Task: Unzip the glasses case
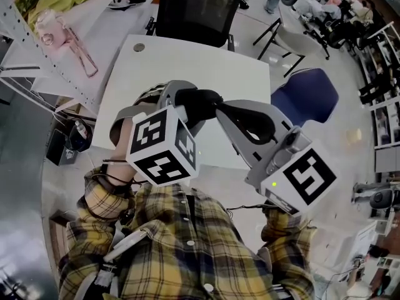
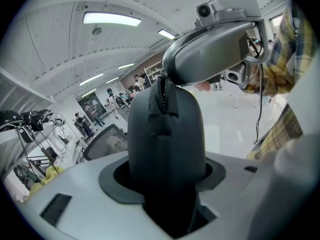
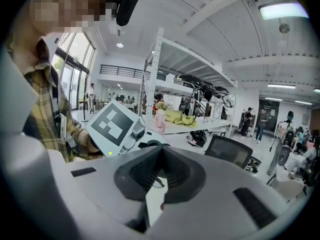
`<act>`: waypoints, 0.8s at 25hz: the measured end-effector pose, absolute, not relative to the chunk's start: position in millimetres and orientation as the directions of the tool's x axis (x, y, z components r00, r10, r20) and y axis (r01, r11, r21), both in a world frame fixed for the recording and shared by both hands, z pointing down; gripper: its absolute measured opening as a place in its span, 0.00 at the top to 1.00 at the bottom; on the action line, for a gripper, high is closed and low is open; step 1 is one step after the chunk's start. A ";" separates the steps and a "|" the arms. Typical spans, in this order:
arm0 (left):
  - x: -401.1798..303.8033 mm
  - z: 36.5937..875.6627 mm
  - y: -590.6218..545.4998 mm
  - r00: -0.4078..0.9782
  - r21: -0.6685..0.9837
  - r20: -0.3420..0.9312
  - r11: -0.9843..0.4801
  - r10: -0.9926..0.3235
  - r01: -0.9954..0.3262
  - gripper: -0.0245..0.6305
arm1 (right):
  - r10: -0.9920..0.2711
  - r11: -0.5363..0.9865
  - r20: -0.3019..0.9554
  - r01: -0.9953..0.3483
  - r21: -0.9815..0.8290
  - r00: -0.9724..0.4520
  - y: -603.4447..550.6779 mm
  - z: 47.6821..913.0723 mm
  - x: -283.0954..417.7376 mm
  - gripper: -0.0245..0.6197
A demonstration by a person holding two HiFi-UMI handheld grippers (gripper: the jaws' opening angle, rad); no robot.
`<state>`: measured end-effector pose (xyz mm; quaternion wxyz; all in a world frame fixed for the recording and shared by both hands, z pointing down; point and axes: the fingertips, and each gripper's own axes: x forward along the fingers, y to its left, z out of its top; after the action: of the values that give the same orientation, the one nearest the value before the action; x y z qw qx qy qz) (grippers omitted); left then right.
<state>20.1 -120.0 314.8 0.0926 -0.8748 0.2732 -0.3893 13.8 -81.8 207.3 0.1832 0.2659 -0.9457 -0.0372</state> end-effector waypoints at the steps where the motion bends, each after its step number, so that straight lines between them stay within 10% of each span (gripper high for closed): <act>1: 20.2 314.7 -119.6 0.554 -0.377 0.628 -0.836 -0.547 -0.398 0.58 | -0.510 0.859 0.330 -0.486 0.158 -0.794 -81.8 207.6 14.8 0.96; 20: 30.1 321.1 -106.4 0.655 -0.423 0.598 -0.876 -0.463 -0.232 0.59 | -0.337 0.915 0.399 -0.396 -0.075 -0.853 -77.4 225.0 34.0 0.96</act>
<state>30.1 -106.4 321.1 0.1567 -0.8960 0.1940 -0.3675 34.0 -77.4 225.0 0.1926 0.1911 -0.9594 0.0775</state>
